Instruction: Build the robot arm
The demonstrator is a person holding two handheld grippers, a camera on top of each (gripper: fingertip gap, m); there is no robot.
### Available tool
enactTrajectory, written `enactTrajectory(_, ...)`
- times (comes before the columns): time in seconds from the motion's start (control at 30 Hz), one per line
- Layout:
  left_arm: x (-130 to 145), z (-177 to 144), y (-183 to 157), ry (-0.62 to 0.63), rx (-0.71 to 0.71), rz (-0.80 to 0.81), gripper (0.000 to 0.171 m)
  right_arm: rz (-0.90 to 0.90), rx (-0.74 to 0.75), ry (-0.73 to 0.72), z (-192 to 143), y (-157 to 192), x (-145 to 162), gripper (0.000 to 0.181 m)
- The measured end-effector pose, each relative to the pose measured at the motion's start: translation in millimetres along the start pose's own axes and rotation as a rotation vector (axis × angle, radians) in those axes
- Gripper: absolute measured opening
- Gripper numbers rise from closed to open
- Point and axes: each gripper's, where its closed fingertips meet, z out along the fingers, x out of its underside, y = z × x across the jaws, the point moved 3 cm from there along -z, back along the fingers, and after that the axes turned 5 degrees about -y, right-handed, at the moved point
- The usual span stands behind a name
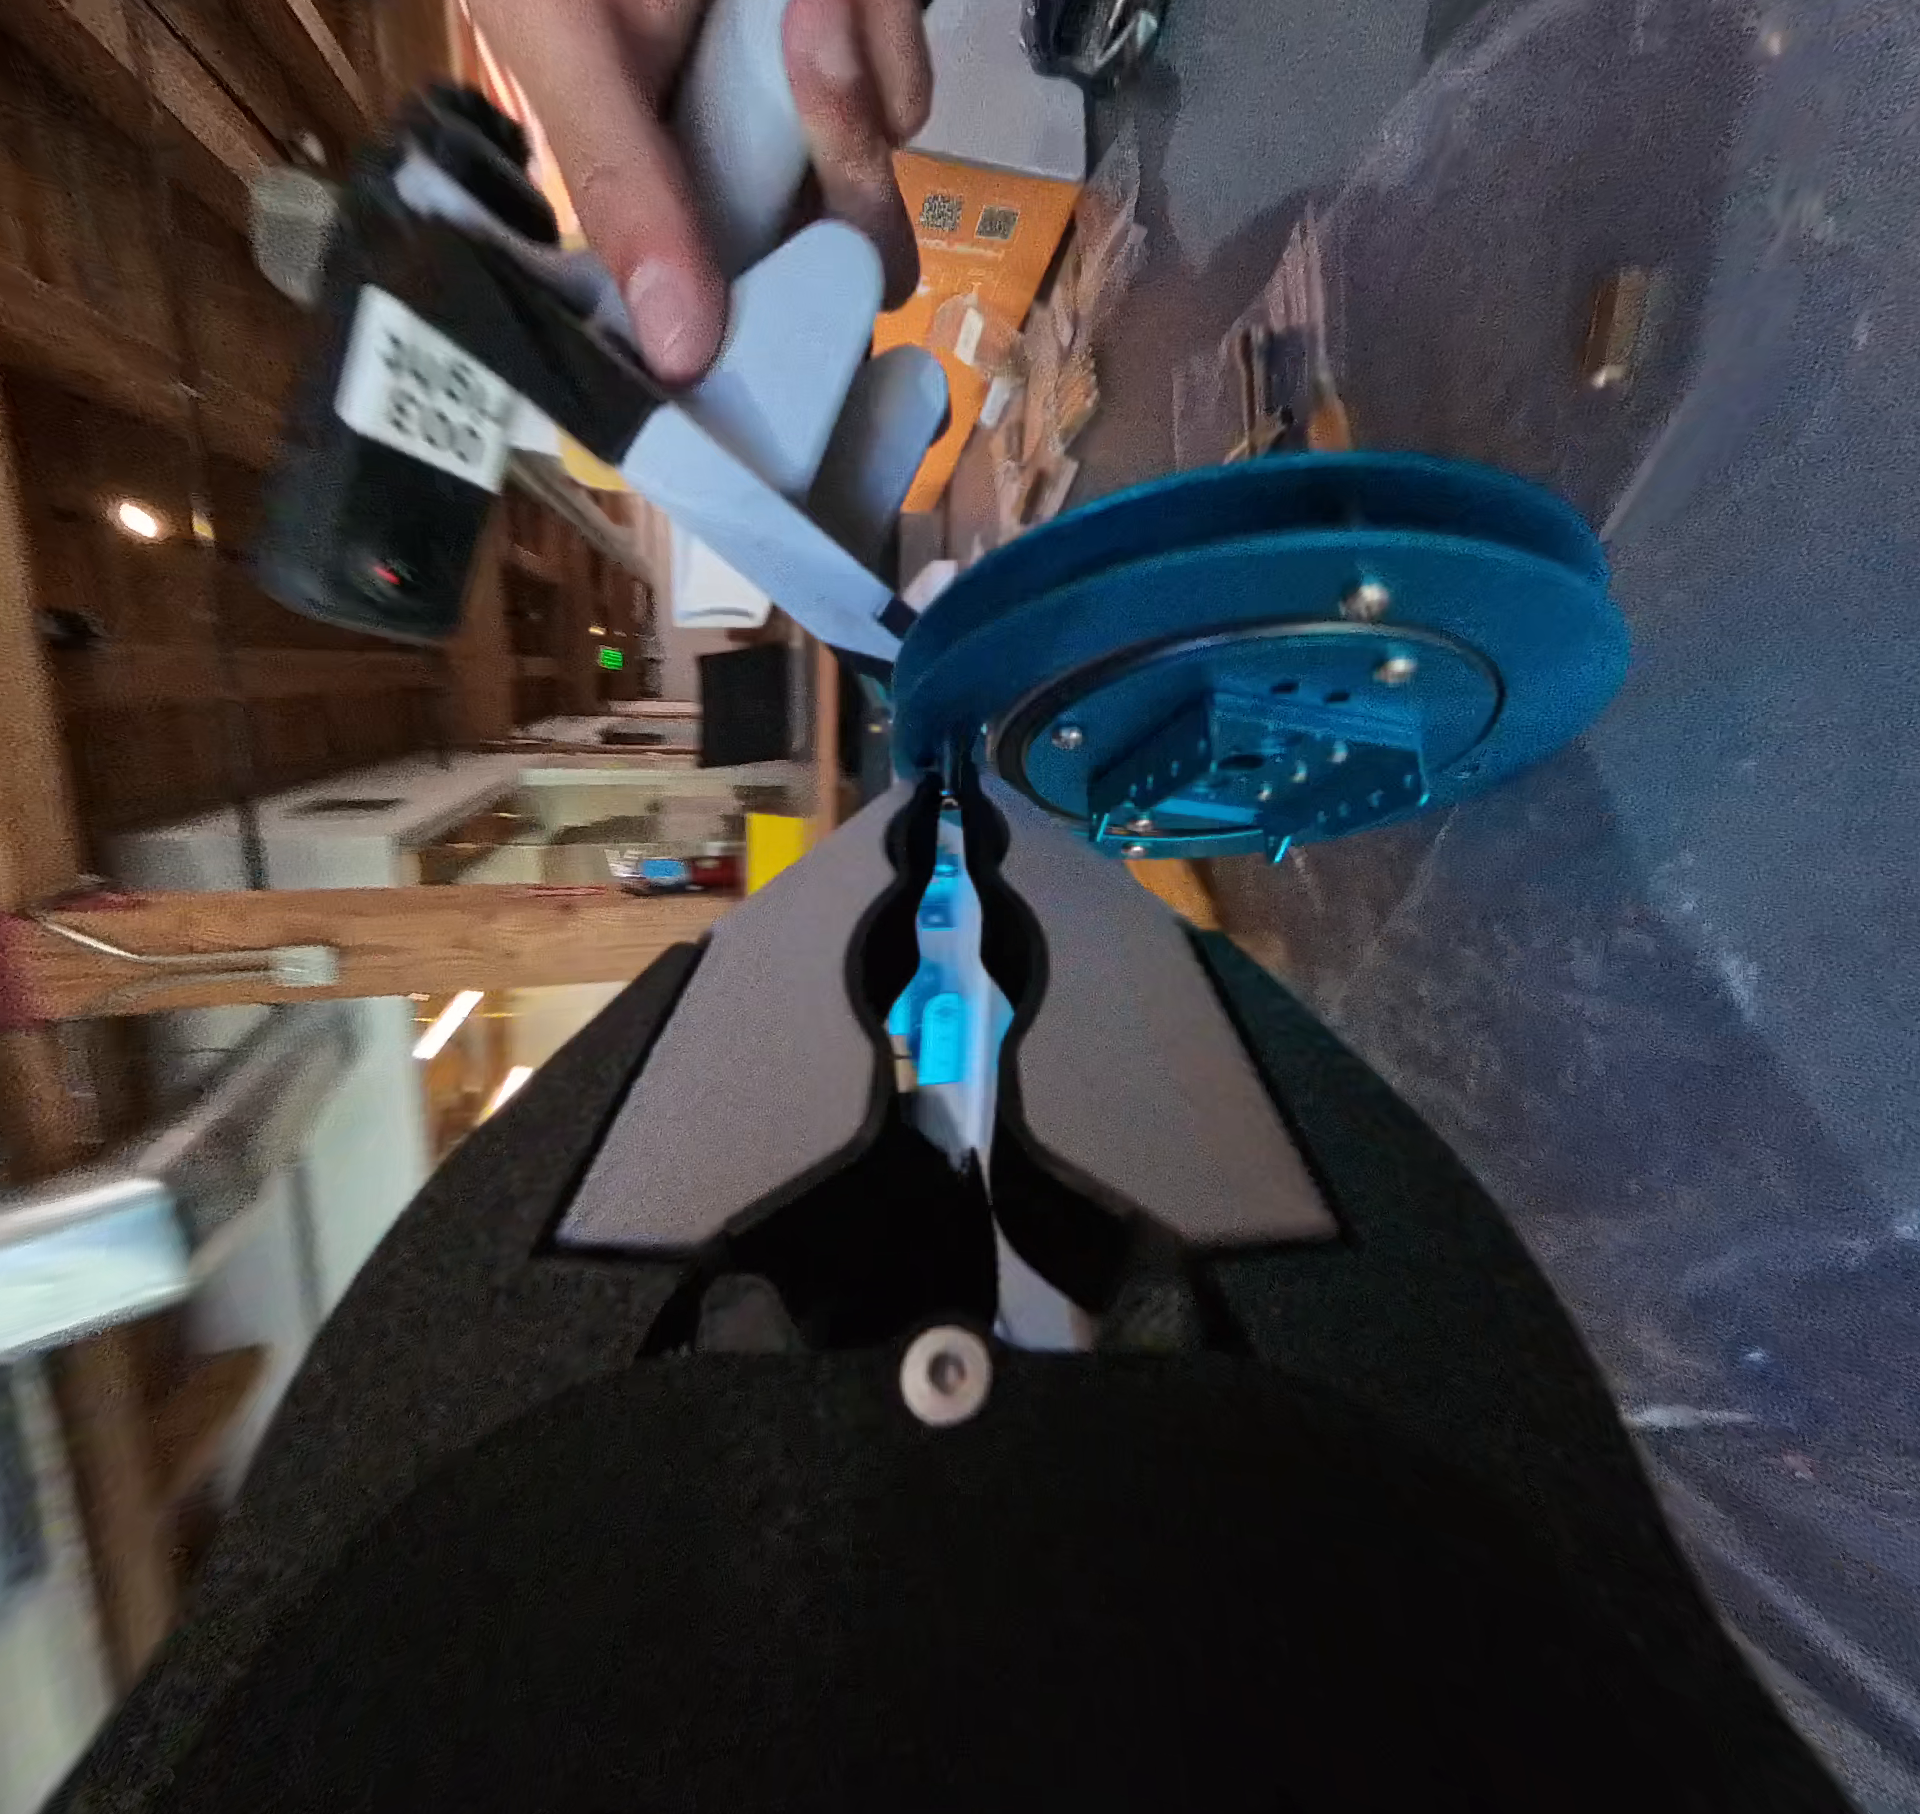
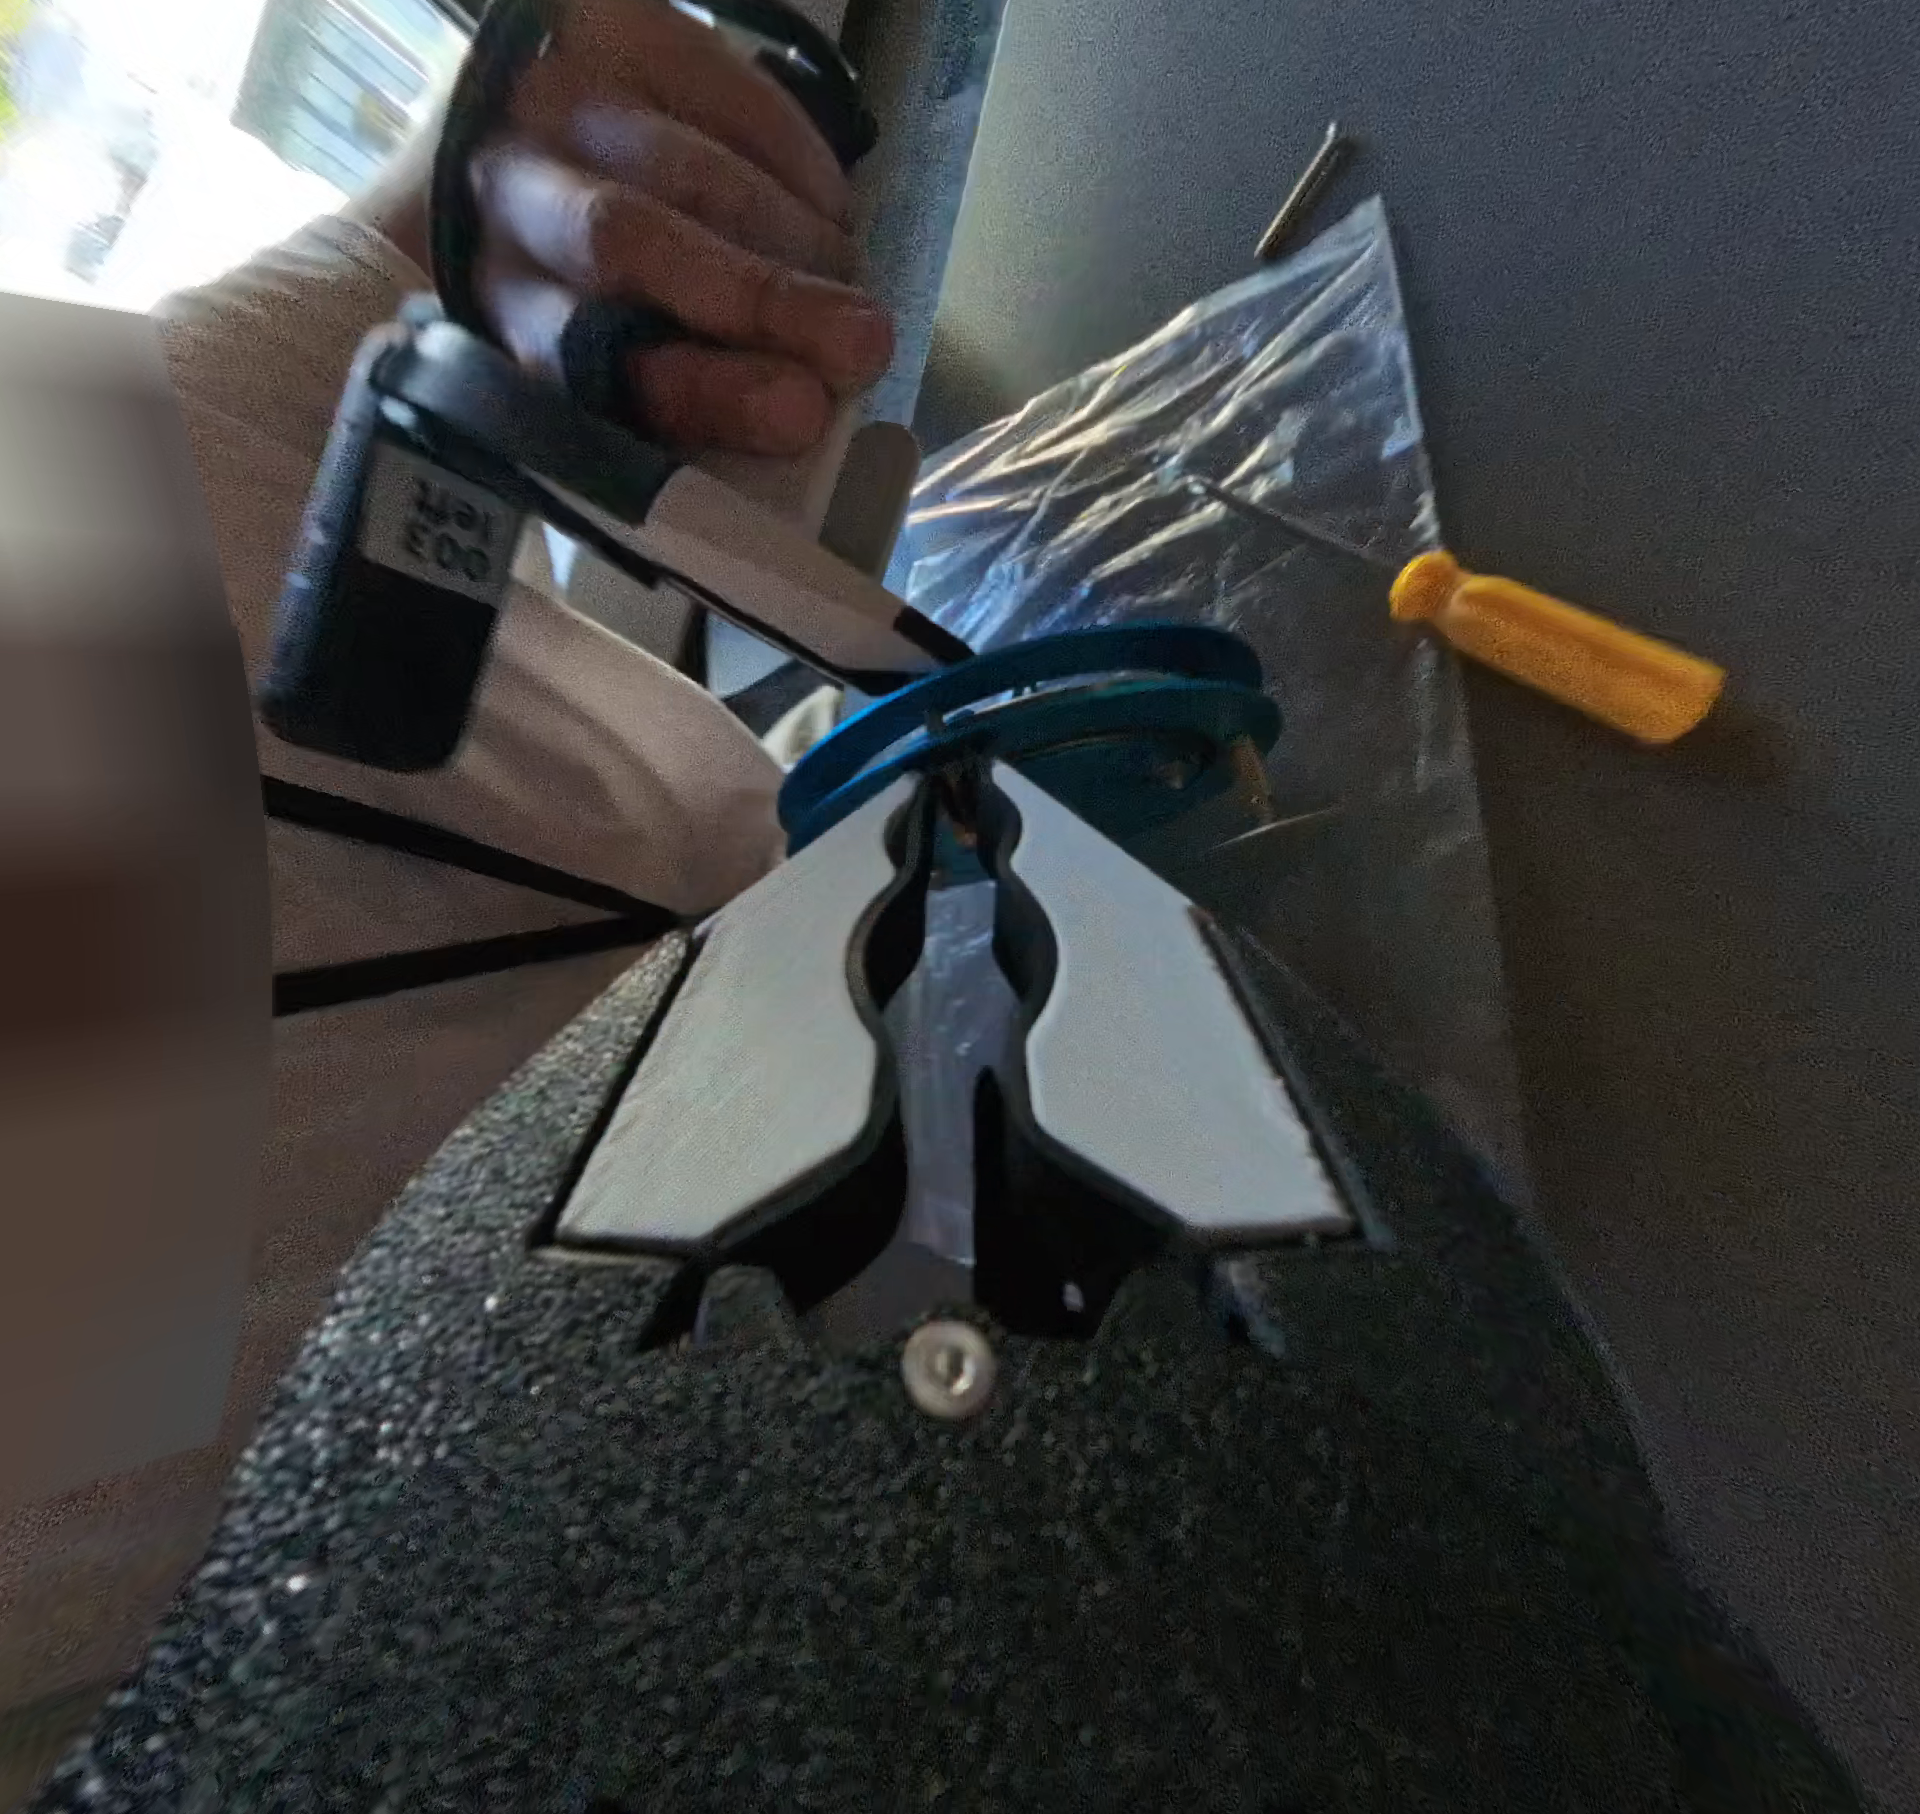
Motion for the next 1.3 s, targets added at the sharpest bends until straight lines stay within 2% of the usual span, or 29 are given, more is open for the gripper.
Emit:
enactTrajectory(0.1, 3.0, 0.1, 3.1, -0.045, 0.199, -0.427, 0.003, -0.574, 0.375, 0.031, -3.6, 4.3, -0.8, 0.022)
enactTrajectory(0.2, 1.8, -1.4, 4.4, -0.088, 0.391, -0.752, 0.003, -0.952, 0.635, 0.102, -0.1, 12.6, 3.8, 0.025)
enactTrajectory(0.3, -1.6, 0.2, 5.0, -0.121, 0.505, -0.917, 0.003, -1.09, 0.727, 0.176, 10.3, 13.2, 10.2, 0.021)
enactTrajectory(0.37, -2.4, 1.5, 5.7, -0.122, 0.534, -0.962, 0.003, -1.108, 0.752, 0.251, 12.2, 7.2, 14.9, 0.006)
enactTrajectory(0.43, -1.3, 3.1, 4.7, -0.115, 0.477, -0.861, 0.003, -1.003, 0.741, 0.261, 10.3, 3.5, 12.3, 0.004)
enactTrajectory(0.47, -0.7, 3.9, 2.8, -0.101, 0.398, -0.709, 0.003, -0.893, 0.671, 0.253, 8.5, 4.0, 11.2, 0.004)
enactTrajectory(0.5, -1.0, 4.1, 1.4, -0.075, 0.285, -0.481, 0.003, -0.742, 0.566, 0.235, 7.0, 4.5, 10.9, 0.004)
enactTrajectory(0.57, -5.2, 2.3, -2.1, -0.007, 0.048, 0.011, 0.002, -0.286, 0.268, 0.2, 5.4, 8.6, 14.1, 0.004)
enactTrajectory(0.6, -7.6, 1.3, -3.9, 0.008, -0.039, 0.165, 0.002, -0.074, 0.116, 0.193, 5.0, 10.8, 17.2, 0.003)
enactTrajectory(0.63, -7.2, 1.0, -4.4, 0.02, -0.088, 0.232, 0.002, 0.056, 0.005, 0.173, 5.2, 10.6, 18.6, 0.003)
enactTrajectory(0.67, -4.9, 1.9, -3.6, 0.025, -0.099, 0.227, 0.003, 0.147, -0.062, 0.156, 6.2, 9.6, 19.0, 0.004)
enactTrajectory(0.7, -3.2, 2.9, -2.3, 0.022, -0.079, 0.163, 0.002, 0.153, -0.077, 0.148, 6.6, 8.6, 18.4, 0.004)
enactTrajectory(0.73, -2.1, 3.6, -0.7, 0.012, -0.039, 0.059, 0.003, 0.046, -0.018, 0.145, 6.3, 6.0, 17.1, 0.004)
enactTrajectory(0.8, -1.5, 4.3, 2.0, -0.027, 0.102, -0.24, 0.003, -0.307, 0.209, 0.157, 5.3, 3.7, 13.8, 0.005)
enactTrajectory(0.87, -2.5, 3.0, 2.7, -0.065, 0.293, -0.559, 0.003, -0.664, 0.463, 0.15, 5.2, 8.0, 9.7, 0.015)
enactTrajectory(0.93, -3.7, 0.9, 3.0, -0.096, 0.463, -0.794, 0.003, -0.917, 0.635, 0.192, 9.3, 13.1, 12.6, 0.015)
enactTrajectory(1.0, -3.9, 0.5, 5.1, -0.113, 0.594, -0.988, 0.003, -1.062, 0.745, 0.231, 13.7, 12.1, 15.7, 0.007)
enactTrajectory(1.07, -4.2, 1.3, 6.1, -0.125, 0.685, -1.125, 0.003, -1.121, 0.8, 0.261, 13.6, 9.9, 14.4, 0.006)
enactTrajectory(1.1, -3.8, 2.5, 5.3, -0.127, 0.67, -1.101, 0.003, -1.074, 0.795, 0.272, 12.4, 8.3, 13.2, 0.005)
enactTrajectory(1.13, -2.8, 3.9, 3.6, -0.119, 0.601, -0.963, 0.003, -0.978, 0.745, 0.266, 10.4, 7.3, 12.0, 0.004)
enactTrajectory(1.2, -3.1, 4.9, 2.4, -0.065, 0.374, -0.506, 0.002, -0.669, 0.533, 0.213, 7.3, 6.5, 10.1, 0.003)
enactTrajectory(1.3, -6.9, 5.9, 0.3, 0.001, 0.042, 0.066, 0.002, -0.077, 0.098, 0.186, 4.9, 7.9, 14.6, 0.003)
